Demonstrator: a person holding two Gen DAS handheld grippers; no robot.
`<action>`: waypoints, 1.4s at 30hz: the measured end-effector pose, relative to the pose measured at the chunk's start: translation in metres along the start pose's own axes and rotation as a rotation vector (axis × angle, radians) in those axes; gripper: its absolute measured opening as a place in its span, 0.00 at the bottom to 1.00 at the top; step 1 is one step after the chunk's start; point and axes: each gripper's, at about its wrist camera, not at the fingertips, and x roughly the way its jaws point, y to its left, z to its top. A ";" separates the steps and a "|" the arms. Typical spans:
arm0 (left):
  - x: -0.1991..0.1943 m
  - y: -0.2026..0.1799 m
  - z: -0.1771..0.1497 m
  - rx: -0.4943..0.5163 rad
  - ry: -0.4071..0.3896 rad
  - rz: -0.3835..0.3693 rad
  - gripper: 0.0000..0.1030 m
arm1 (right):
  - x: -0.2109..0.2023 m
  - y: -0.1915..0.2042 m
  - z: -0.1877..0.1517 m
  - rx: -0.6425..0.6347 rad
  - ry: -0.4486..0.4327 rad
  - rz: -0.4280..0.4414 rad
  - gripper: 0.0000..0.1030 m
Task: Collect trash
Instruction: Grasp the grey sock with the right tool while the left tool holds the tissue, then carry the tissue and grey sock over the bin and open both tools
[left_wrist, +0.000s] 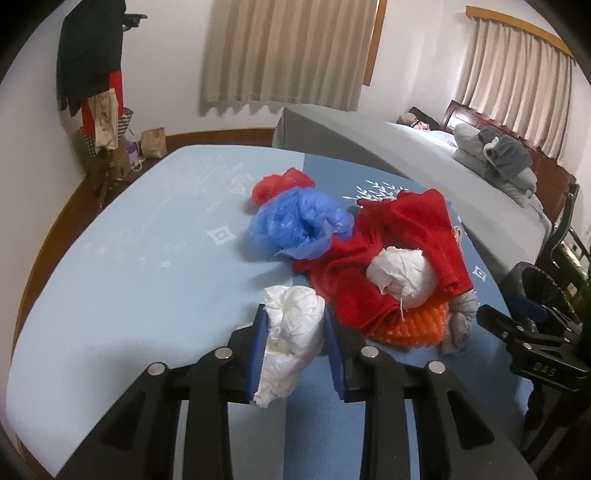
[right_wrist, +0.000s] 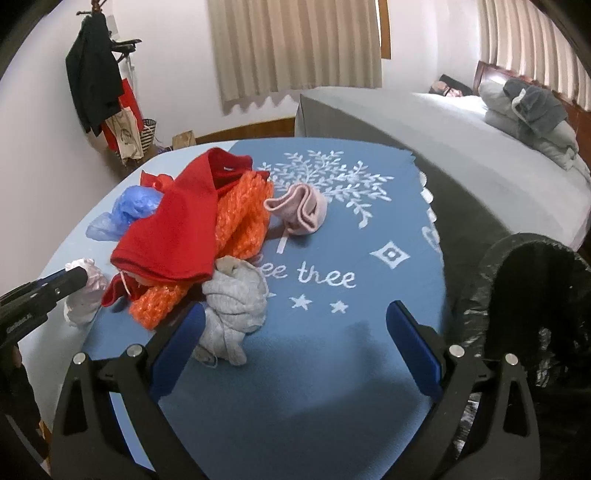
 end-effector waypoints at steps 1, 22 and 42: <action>0.001 -0.001 0.001 0.003 0.000 0.000 0.29 | 0.003 0.001 0.001 -0.002 0.004 0.002 0.89; -0.027 -0.011 -0.001 -0.017 -0.038 -0.054 0.27 | -0.018 -0.001 0.002 -0.016 0.055 0.152 0.34; -0.067 -0.081 0.028 0.074 -0.143 -0.126 0.27 | -0.112 -0.051 0.018 0.069 -0.143 0.081 0.34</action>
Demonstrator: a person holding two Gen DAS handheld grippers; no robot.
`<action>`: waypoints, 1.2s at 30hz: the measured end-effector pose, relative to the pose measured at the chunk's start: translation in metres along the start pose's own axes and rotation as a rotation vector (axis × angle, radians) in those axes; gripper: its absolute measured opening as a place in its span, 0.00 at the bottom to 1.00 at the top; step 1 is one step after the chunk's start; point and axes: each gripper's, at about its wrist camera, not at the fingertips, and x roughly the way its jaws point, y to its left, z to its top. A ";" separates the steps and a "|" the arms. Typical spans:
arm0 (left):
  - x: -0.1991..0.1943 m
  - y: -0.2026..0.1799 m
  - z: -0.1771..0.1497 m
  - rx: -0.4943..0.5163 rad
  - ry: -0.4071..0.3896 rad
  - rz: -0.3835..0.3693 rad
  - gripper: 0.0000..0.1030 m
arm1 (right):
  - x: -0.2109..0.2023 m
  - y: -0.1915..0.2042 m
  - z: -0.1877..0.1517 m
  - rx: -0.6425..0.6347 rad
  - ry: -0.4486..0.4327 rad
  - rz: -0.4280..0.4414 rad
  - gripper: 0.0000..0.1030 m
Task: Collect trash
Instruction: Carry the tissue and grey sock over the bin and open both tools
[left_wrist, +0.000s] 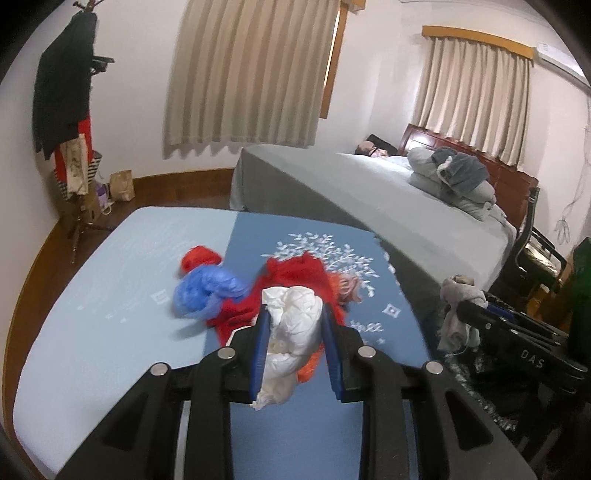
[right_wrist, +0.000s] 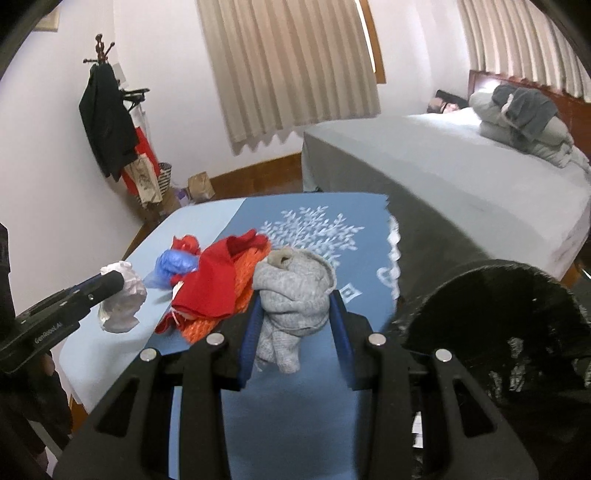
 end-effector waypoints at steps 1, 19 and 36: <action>0.000 -0.004 0.001 0.006 -0.002 -0.006 0.27 | -0.004 -0.003 0.001 0.006 -0.007 -0.005 0.34; 0.012 -0.087 0.014 0.107 -0.014 -0.183 0.27 | -0.060 -0.069 0.000 0.092 -0.093 -0.158 0.34; 0.044 -0.190 0.010 0.225 0.037 -0.380 0.27 | -0.103 -0.146 -0.031 0.186 -0.106 -0.336 0.34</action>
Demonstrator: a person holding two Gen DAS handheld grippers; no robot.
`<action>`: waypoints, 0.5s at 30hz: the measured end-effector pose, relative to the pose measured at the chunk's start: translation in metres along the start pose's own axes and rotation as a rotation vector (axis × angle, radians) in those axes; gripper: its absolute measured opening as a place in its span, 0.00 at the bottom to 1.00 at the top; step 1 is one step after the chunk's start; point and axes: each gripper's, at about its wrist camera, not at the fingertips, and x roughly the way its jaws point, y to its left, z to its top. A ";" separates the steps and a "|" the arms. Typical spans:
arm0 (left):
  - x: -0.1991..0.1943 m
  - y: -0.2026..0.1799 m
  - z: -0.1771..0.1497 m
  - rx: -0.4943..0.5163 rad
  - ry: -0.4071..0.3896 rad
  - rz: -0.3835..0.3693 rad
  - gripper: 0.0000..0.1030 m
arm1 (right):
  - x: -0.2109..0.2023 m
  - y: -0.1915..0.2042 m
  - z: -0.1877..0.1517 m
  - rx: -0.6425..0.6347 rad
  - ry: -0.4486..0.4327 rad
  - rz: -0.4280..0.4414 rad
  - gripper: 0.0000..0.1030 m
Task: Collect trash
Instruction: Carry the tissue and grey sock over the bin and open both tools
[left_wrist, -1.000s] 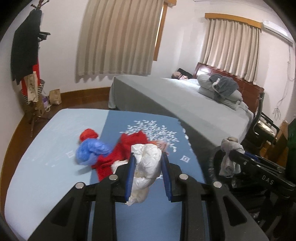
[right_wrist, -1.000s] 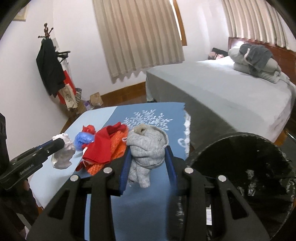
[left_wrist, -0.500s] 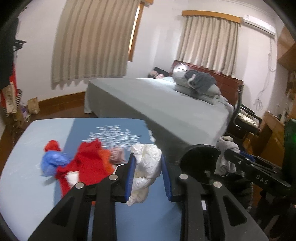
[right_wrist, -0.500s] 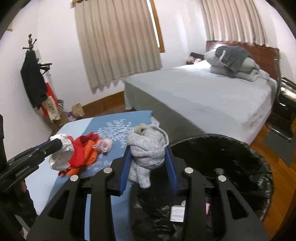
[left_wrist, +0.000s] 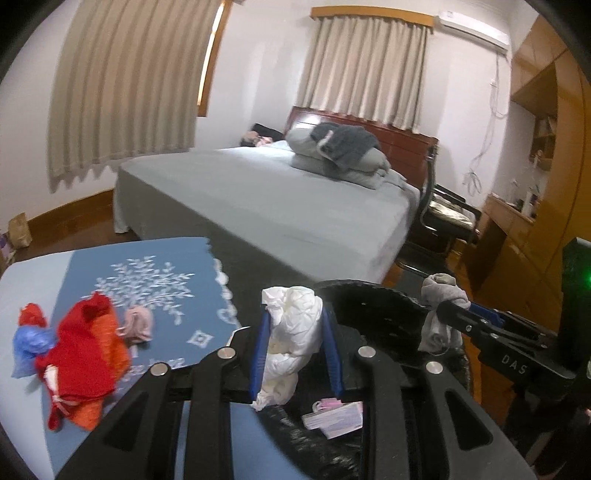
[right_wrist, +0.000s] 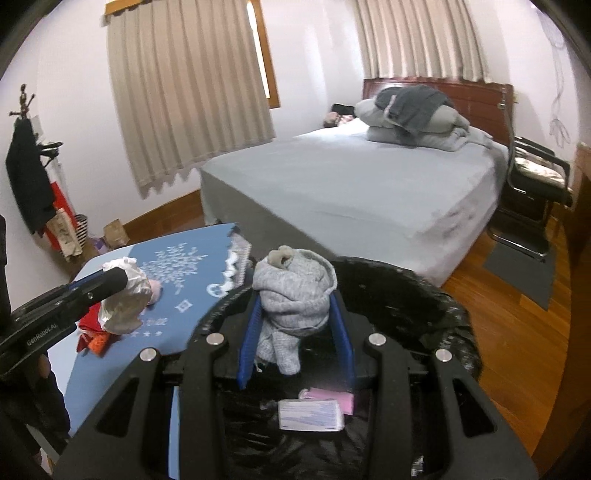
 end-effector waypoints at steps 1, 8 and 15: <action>0.003 -0.003 0.000 0.001 0.005 -0.011 0.27 | 0.000 -0.004 -0.001 0.004 0.001 -0.008 0.34; 0.033 -0.031 0.004 0.026 0.032 -0.083 0.27 | -0.002 -0.031 -0.007 0.031 0.009 -0.061 0.35; 0.053 -0.051 0.003 0.048 0.056 -0.138 0.27 | 0.000 -0.050 -0.012 0.047 0.022 -0.105 0.37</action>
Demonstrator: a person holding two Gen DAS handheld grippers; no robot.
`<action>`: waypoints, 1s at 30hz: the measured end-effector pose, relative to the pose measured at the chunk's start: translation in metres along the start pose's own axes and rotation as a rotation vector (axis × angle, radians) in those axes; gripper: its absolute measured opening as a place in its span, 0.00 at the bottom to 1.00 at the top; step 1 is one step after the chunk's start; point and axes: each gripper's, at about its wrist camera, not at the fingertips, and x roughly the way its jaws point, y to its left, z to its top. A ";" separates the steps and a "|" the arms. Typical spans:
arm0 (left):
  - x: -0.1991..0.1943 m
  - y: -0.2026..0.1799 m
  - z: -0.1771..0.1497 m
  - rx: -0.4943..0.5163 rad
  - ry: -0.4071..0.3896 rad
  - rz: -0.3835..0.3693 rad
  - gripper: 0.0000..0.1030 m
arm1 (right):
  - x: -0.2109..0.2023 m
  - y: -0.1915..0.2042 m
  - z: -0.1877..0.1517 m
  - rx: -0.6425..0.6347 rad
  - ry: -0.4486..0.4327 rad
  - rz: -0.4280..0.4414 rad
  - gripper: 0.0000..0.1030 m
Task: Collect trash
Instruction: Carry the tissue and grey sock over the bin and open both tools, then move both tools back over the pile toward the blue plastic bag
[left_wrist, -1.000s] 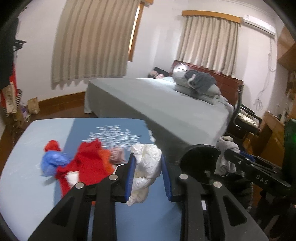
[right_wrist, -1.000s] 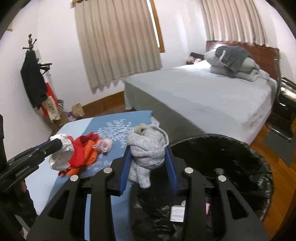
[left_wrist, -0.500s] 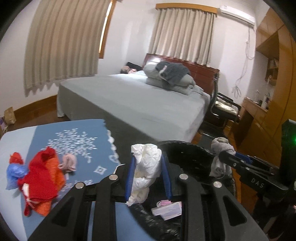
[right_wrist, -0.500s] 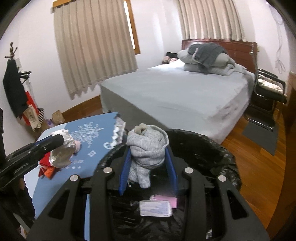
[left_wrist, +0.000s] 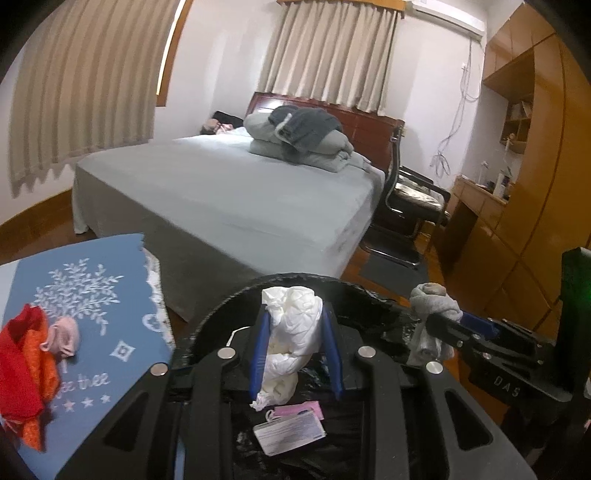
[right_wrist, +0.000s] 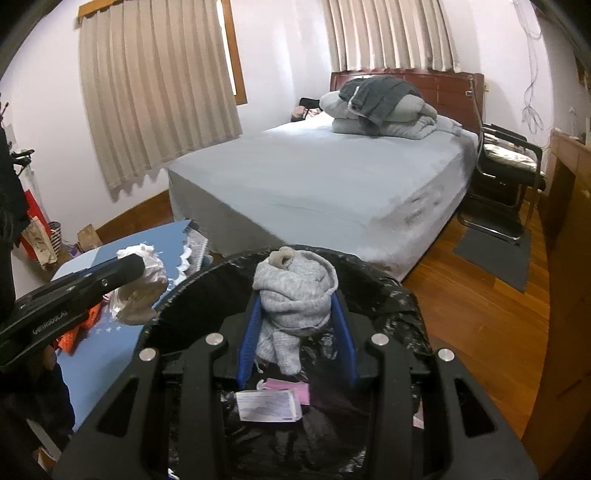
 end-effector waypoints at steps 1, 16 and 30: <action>0.002 -0.002 0.000 0.001 0.004 -0.011 0.28 | 0.000 0.000 -0.001 0.003 0.001 -0.003 0.37; -0.037 0.032 0.004 -0.035 -0.065 0.114 0.85 | -0.007 0.006 0.000 0.016 -0.047 -0.040 0.94; -0.120 0.138 -0.032 -0.140 -0.099 0.457 0.91 | 0.018 0.096 0.011 -0.086 -0.019 0.117 0.95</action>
